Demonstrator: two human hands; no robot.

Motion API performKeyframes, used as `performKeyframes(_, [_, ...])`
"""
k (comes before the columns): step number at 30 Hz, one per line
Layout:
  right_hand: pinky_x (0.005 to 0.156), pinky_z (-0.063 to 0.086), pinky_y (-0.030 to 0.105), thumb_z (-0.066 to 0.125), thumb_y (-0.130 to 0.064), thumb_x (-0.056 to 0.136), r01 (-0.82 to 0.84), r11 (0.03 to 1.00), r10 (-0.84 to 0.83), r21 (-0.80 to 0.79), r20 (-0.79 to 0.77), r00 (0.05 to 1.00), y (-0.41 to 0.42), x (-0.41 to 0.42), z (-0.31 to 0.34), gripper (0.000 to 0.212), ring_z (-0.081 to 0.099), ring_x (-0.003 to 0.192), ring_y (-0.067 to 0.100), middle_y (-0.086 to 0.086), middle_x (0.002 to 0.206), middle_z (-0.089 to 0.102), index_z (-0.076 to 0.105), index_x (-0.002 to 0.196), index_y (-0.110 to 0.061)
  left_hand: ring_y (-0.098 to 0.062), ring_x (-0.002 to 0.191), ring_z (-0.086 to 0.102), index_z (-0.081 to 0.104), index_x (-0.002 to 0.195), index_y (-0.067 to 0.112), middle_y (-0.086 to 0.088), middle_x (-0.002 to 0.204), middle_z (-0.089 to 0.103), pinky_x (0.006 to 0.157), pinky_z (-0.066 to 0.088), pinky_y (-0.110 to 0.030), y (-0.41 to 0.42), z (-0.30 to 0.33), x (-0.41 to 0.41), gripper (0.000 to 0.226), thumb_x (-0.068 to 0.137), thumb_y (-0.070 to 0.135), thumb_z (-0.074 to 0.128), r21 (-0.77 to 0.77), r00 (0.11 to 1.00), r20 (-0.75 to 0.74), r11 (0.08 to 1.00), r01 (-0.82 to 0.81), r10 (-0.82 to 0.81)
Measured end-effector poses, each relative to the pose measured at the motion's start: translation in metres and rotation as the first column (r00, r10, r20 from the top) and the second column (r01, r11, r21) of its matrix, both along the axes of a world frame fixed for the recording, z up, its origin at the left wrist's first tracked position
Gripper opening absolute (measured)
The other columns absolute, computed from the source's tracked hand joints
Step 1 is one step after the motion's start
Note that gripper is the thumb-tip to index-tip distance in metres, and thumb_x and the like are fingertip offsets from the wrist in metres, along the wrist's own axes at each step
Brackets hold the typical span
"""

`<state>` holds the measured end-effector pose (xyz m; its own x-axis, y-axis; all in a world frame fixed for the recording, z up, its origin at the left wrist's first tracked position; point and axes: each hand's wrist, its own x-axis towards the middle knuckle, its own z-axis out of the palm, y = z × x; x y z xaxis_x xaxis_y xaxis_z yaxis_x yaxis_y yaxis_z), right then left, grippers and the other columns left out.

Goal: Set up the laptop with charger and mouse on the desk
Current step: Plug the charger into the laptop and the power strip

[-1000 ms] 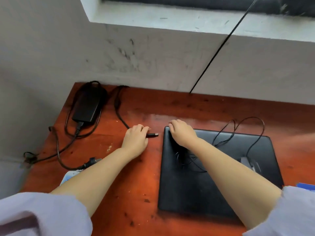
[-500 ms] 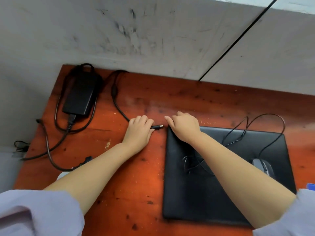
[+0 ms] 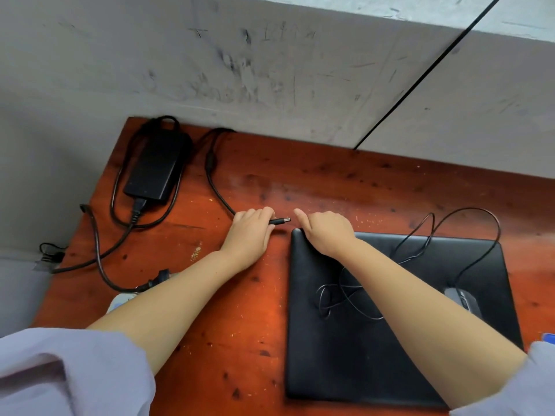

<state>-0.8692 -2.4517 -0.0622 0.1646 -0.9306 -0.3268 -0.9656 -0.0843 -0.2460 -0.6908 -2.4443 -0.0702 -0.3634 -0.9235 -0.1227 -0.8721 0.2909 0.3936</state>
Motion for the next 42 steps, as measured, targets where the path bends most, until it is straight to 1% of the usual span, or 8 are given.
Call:
performKeyframes(8, [0.064,0.034,0.035,0.017,-0.054,0.096,0.043,0.998,-0.042,-0.041,0.031,0.999,-0.007,-0.015,0.012,0.065,0.06,0.08,0.037,0.017,0.077,0.065,0.048,0.057,-0.012,-0.026,0.086,0.061,0.057,0.103,0.012,-0.003,0.092,0.069,0.088,0.037,-0.035,0.002,0.012,0.006,0.016,0.092,0.021,0.052,-0.053,0.991,-0.115,0.996,0.066,-0.072])
performKeyframes(12, [0.062,0.031,0.034,0.02,-0.054,0.095,0.168,0.982,-0.156,-0.081,0.136,0.978,-0.015,-0.032,0.026,0.066,0.045,0.065,0.029,0.004,0.058,0.046,0.039,0.045,-0.016,-0.025,0.094,0.064,0.063,0.107,0.011,-0.002,0.103,0.071,0.084,0.039,-0.034,-0.007,0.032,0.001,0.02,0.09,0.019,0.056,-0.037,0.963,-0.251,0.995,0.088,-0.095])
performKeyframes(19, [0.065,0.035,0.036,0.025,-0.046,0.097,0.298,0.952,-0.271,-0.064,0.271,0.924,-0.029,-0.056,0.053,0.065,0.05,0.07,0.035,0.005,0.057,0.051,0.046,0.052,-0.005,-0.018,0.086,0.063,0.068,0.109,0.014,-0.001,0.096,0.072,0.078,0.039,-0.028,-0.022,0.07,-0.014,0.022,0.09,0.018,0.057,-0.049,0.903,-0.404,0.989,0.139,-0.147])
performKeyframes(23, [0.08,0.047,0.042,0.026,-0.044,0.097,0.312,0.947,-0.274,-0.074,0.318,0.908,-0.028,-0.06,0.061,0.067,0.059,0.085,0.038,0.022,0.085,0.067,0.063,0.078,0.008,-0.022,0.077,0.059,0.068,0.108,0.012,-0.002,0.082,0.067,0.074,0.039,-0.031,-0.025,0.078,-0.025,0.022,0.091,0.017,0.055,-0.035,0.899,-0.396,0.982,0.187,-0.186])
performKeyframes(30, [0.078,0.048,0.044,0.027,-0.042,0.097,0.295,0.953,-0.254,-0.072,0.342,0.904,-0.024,-0.058,0.064,0.066,0.059,0.08,0.039,0.023,0.079,0.066,0.061,0.075,0.009,-0.023,0.087,0.06,0.067,0.11,0.013,-0.006,0.089,0.069,0.082,0.043,-0.038,-0.026,0.082,-0.024,0.023,0.091,0.019,0.055,-0.037,0.905,-0.351,0.969,0.244,-0.241])
performKeyframes(34, [0.074,0.047,0.042,0.028,-0.042,0.097,0.284,0.956,-0.242,-0.078,0.342,0.908,-0.023,-0.056,0.062,0.065,0.058,0.077,0.037,0.02,0.075,0.066,0.061,0.071,0.007,-0.023,0.088,0.057,0.066,0.112,0.017,-0.005,0.088,0.067,0.075,0.03,-0.029,-0.028,0.084,-0.024,0.025,0.094,0.025,0.05,-0.073,0.925,-0.234,0.954,0.29,-0.299])
performKeyframes(37, [0.06,0.036,0.036,0.029,-0.041,0.097,0.279,0.956,-0.238,-0.091,0.314,0.919,-0.022,-0.053,0.06,0.062,0.05,0.067,0.034,0.008,0.057,0.053,0.046,0.05,-0.005,-0.023,0.086,0.054,0.064,0.106,0.018,-0.001,0.082,0.061,0.071,0.026,-0.028,-0.03,0.088,-0.029,0.025,0.096,0.028,0.043,-0.137,0.919,-0.064,0.916,0.377,-0.388])
performKeyframes(42, [0.057,0.029,0.034,0.027,-0.042,0.097,0.282,0.953,-0.246,-0.115,0.252,0.936,-0.025,-0.049,0.052,0.06,0.045,0.061,0.033,0.003,0.052,0.044,0.032,0.046,-0.011,-0.027,0.082,0.054,0.064,0.091,0.011,-0.003,0.076,0.056,0.07,0.036,-0.034,-0.03,0.082,-0.035,0.023,0.095,0.024,0.045,-0.115,0.927,-0.052,0.924,0.365,-0.373])
